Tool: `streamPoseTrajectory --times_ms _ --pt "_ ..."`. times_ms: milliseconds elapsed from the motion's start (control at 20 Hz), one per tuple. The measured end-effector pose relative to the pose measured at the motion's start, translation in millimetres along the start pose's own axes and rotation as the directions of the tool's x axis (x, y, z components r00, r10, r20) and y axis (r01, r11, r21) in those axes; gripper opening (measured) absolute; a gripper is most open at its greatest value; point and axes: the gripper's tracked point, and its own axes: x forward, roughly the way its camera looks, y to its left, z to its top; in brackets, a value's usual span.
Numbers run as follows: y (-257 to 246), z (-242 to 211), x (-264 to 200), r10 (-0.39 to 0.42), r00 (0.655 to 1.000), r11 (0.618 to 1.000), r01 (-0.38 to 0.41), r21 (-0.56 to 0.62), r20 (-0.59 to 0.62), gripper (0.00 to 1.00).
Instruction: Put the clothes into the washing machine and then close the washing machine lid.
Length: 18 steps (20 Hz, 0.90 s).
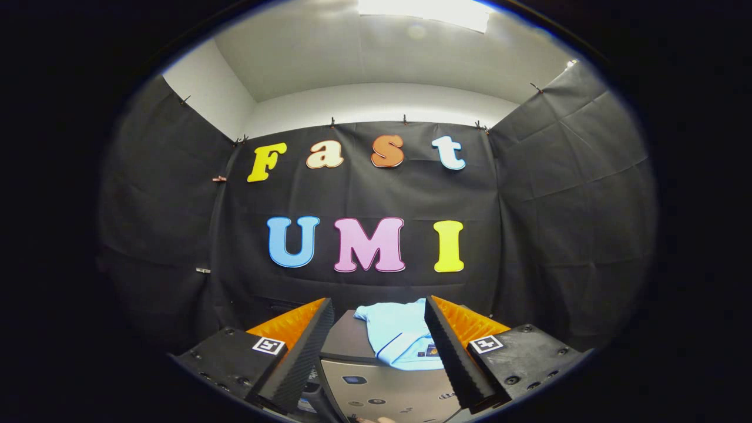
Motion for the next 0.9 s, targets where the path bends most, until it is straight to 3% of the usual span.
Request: streamPoseTrajectory --times_ms 400,600,900 --pt "-21.9 0.9 46.1 -0.051 0.998 0.998 0.050 -0.029 -0.037 0.98" --pt "-20.2 2.5 85.9 -0.016 0.998 0.999 0.012 -0.052 -0.062 0.98" --pt "-45.4 -15.8 153.8 -0.030 0.986 0.996 0.017 -0.082 -0.164 0.98"
